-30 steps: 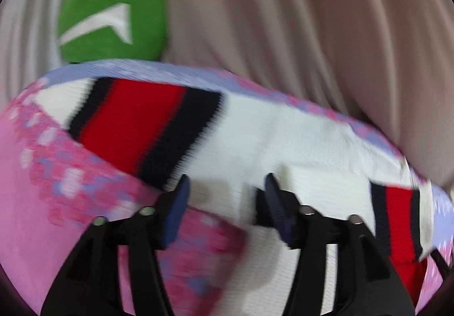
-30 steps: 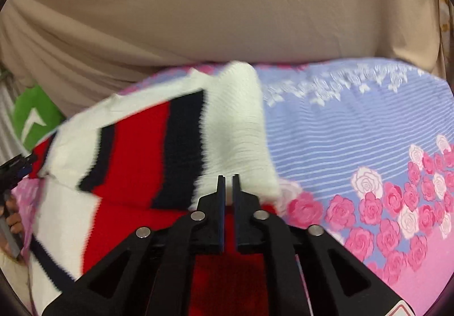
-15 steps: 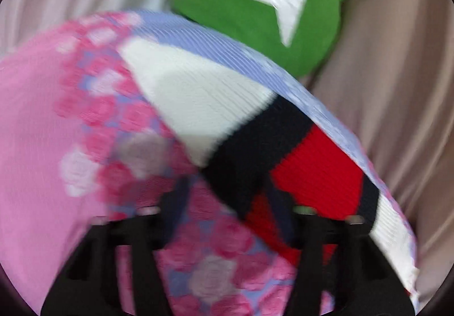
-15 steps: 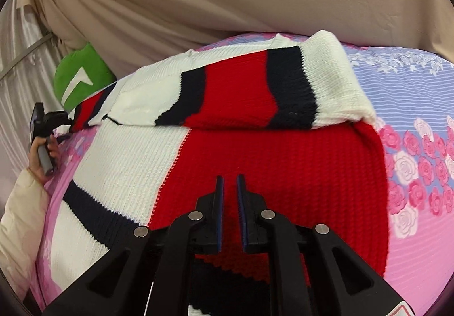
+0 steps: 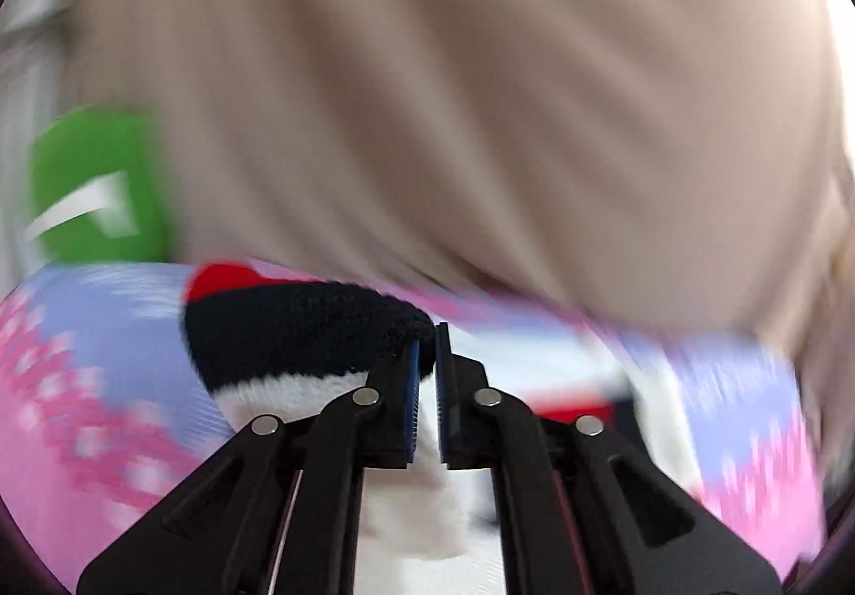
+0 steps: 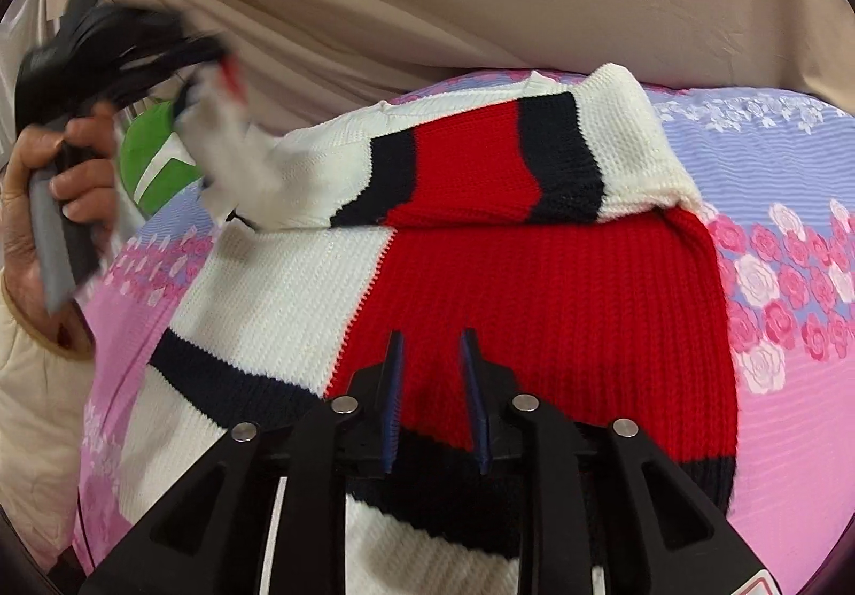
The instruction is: Fold small clothes
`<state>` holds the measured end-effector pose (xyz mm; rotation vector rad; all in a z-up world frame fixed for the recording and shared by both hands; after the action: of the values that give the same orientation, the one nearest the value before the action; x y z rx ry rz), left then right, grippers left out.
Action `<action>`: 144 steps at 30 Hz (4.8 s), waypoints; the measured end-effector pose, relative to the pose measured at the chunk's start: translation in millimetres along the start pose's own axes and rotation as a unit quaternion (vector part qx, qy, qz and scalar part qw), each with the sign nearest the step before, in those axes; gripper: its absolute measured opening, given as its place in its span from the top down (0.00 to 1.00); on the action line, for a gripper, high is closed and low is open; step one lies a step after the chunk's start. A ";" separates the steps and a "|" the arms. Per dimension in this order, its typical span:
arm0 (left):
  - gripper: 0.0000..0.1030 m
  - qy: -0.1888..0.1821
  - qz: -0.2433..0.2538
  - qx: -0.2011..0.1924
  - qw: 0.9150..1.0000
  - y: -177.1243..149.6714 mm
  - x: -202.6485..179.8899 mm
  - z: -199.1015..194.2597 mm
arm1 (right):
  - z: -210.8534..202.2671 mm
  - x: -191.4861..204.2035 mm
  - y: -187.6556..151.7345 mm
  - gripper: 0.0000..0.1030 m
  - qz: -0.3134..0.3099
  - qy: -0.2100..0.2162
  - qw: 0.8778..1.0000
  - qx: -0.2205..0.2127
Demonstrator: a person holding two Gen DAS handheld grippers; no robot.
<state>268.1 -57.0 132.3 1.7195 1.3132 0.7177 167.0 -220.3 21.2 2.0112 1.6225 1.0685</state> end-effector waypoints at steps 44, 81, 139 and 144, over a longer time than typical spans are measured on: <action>0.46 0.058 -0.204 0.146 0.966 -96.8 123.3 59.0 | 24.2 -107.0 89.0 0.49 0.104 0.001 0.992 -0.071; 0.93 0.050 -0.243 0.123 0.961 -91.9 128.4 32.8 | 72.5 -136.0 161.2 0.93 0.117 0.043 0.990 -0.071; 0.57 -0.058 -0.173 0.167 0.969 -255.1 119.3 -133.6 | -90.6 -77.6 -166.5 0.43 0.169 0.054 0.984 0.009; 0.88 -0.073 -0.195 0.169 0.963 -248.5 122.5 -129.4 | -76.7 -68.8 -153.6 0.89 0.185 0.055 0.981 -0.007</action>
<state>77.3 121.1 -26.9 1.6584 1.6745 0.1408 2.1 -255.1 -55.0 2.3393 1.3117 1.3353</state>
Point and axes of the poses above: each gripper's, at about its wrist camera, not at the fingertips, and z roughly the way its jaws point, x to its left, y to its top, the point moved 1 cm from there along z, roughly the way its jaws point, and after that the axes turned 4 degrees about z, right-handed, at the moved point
